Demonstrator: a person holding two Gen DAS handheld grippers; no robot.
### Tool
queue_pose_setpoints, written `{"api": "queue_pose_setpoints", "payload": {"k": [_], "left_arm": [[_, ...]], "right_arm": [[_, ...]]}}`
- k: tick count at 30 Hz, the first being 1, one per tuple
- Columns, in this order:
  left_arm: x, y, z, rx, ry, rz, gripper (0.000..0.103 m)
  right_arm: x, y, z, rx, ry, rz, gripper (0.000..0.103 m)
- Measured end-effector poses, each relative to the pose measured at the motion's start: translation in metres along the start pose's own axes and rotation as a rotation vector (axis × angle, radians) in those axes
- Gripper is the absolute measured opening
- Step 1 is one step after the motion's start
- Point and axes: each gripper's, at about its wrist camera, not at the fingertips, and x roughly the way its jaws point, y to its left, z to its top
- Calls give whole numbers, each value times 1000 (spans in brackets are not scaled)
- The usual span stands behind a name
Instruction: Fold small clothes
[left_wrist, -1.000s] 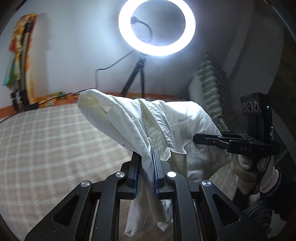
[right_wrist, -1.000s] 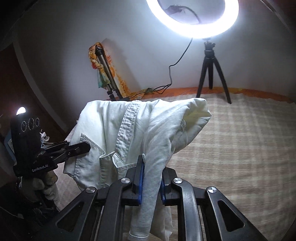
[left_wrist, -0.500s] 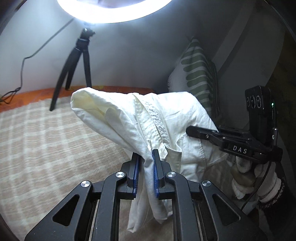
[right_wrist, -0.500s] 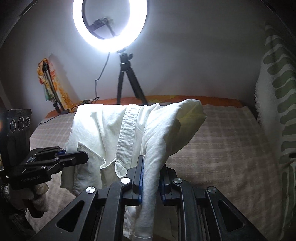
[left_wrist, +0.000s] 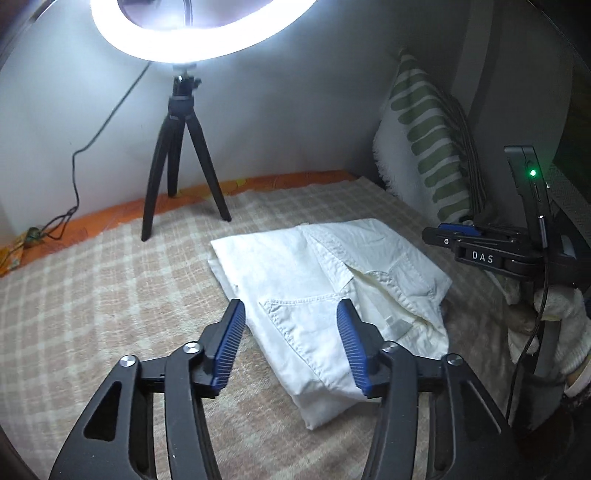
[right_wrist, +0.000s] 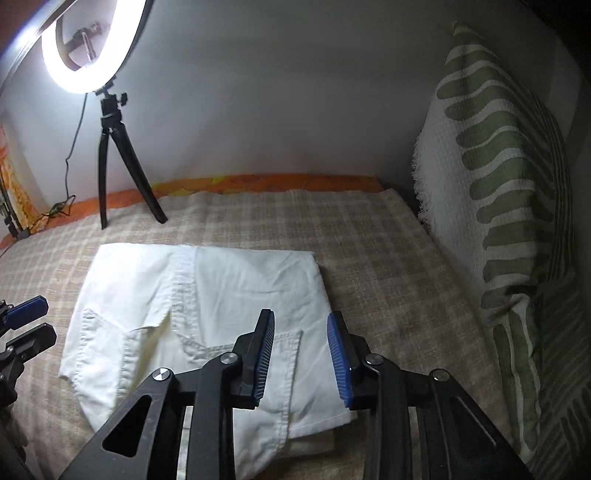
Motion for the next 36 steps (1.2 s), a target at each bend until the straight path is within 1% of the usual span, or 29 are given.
{"api": "queue_pose_setpoints", "payload": {"k": [1, 3, 4, 5, 6, 8, 10, 12, 15, 20, 23, 25, 27, 29, 34, 36], "left_arm": [[-5, -2, 2, -1, -9, 3, 56], [-16, -3, 2, -3, -22, -1, 60], [-18, -3, 3, -3, -27, -2, 60], [-26, -5, 1, 1, -34, -3, 61], [-30, -8, 2, 6, -38, -2, 66], [-42, -12, 0, 15, -51, 9, 71], [-54, -16, -1, 24, -64, 10, 71], [-67, -18, -4, 27, -77, 1, 76], [-84, -21, -8, 26, -88, -4, 77], [-111, -30, -17, 42, -109, -7, 77], [-126, -35, -25, 48, -127, -9, 81], [-136, -39, -31, 57, -146, 3, 82], [-144, -41, -38, 63, -159, 20, 82], [-150, -42, -45, 63, -155, 24, 82], [-156, -47, -61, 75, -99, 47, 83], [-160, -49, -68, 79, -101, 68, 83]], "right_arm": [[-6, 2, -1, 4, -10, 7, 34], [-18, 8, -3, 13, -27, 17, 41], [-25, 11, -5, 17, -39, 22, 43], [-29, 12, -6, 19, -49, 24, 49], [-36, 15, -8, 21, -62, 23, 54], [-50, 19, -11, 25, -86, 25, 61], [-63, 23, -15, 30, -108, 23, 67], [-76, 27, -20, 32, -131, 25, 76], [-94, 34, -28, 26, -153, 30, 82], [-120, 42, -44, 40, -191, 39, 88], [-132, 46, -55, 43, -207, 50, 89], [-139, 50, -63, 40, -213, 61, 89], [-144, 53, -72, 42, -219, 53, 90], [-148, 56, -81, 51, -220, 56, 90], [-154, 59, -103, 100, -225, 59, 93], [-155, 61, -110, 112, -230, 59, 95]]}}
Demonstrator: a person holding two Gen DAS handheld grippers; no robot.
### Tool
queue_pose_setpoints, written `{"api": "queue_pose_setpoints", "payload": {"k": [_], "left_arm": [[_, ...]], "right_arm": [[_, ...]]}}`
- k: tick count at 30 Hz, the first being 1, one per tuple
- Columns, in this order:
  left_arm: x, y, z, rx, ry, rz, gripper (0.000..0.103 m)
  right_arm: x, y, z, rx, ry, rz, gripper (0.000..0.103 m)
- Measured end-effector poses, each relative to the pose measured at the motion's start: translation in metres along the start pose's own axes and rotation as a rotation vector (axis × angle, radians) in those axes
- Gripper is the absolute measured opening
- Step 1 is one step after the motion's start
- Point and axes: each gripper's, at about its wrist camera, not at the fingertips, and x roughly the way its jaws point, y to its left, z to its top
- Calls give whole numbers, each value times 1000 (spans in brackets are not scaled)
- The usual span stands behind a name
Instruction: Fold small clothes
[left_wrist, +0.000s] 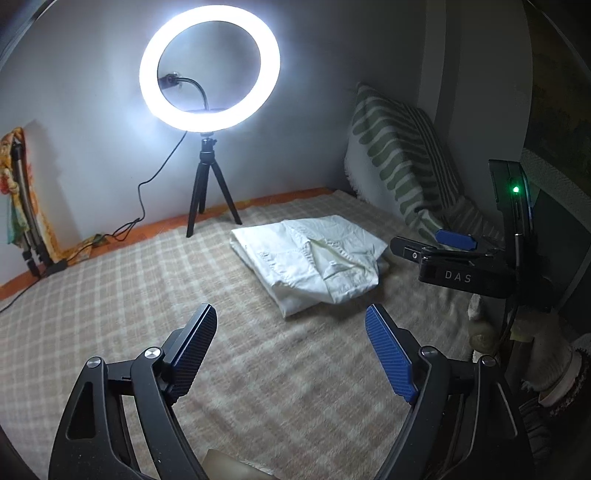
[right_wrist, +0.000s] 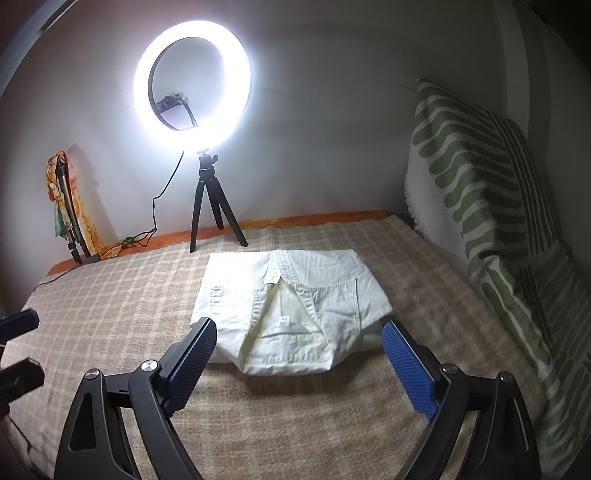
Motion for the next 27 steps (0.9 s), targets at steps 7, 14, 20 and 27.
{"api": "queue_pose_setpoints", "payload": {"k": [7, 14, 20, 27], "left_arm": [[-6, -8, -13, 28, 30, 30, 93], [-18, -13, -25, 71, -2, 67, 103], [-25, -12, -28, 70, -10, 84, 103], [-28, -9, -28, 54, -16, 92, 103]], "right_arm": [[-10, 5, -16, 8, -34, -26, 102], [-16, 3, -22, 41, -59, -39, 103], [-14, -2, -26, 60, -55, -52, 103], [-14, -9, -26, 87, -60, -61, 103]]}}
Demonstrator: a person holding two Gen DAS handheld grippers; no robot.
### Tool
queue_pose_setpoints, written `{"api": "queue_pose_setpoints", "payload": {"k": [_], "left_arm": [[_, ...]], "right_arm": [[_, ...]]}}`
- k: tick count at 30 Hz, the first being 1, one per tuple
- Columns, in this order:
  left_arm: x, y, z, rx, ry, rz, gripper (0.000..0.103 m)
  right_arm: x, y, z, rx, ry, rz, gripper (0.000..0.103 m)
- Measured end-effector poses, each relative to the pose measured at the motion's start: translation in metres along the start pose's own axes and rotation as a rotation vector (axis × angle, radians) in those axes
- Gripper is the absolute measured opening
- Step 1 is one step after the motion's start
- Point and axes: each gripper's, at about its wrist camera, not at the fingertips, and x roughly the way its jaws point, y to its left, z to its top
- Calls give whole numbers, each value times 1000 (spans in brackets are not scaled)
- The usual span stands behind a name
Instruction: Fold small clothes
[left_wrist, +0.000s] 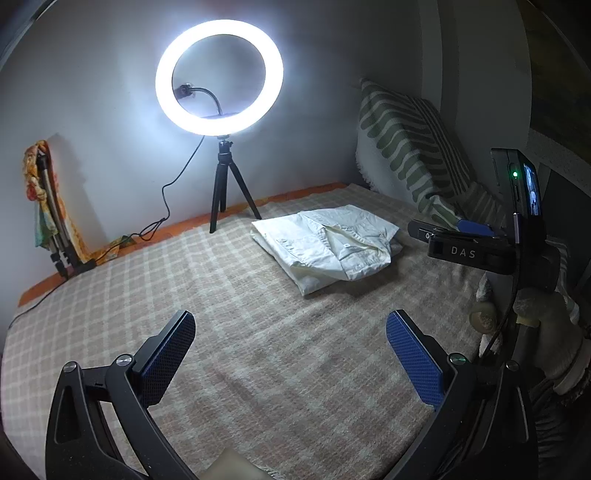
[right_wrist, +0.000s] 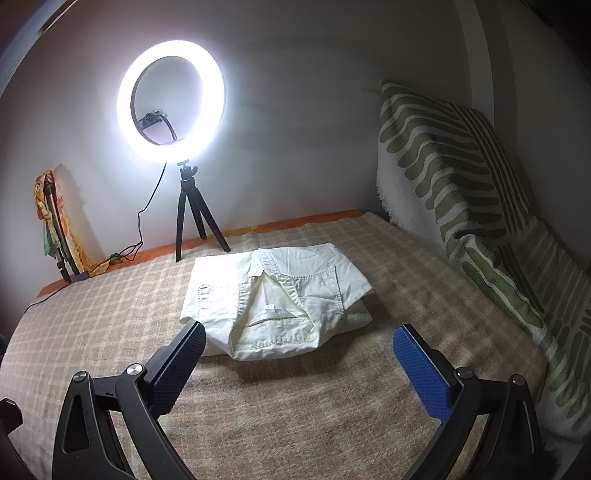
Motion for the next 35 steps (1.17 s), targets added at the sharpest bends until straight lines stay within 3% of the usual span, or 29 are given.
{"api": "queue_pose_setpoints", "payload": {"k": [35], "left_arm": [[-7, -1, 1, -13, -14, -12, 103]], "right_arm": [[2, 6, 1, 16, 11, 34, 103]]}}
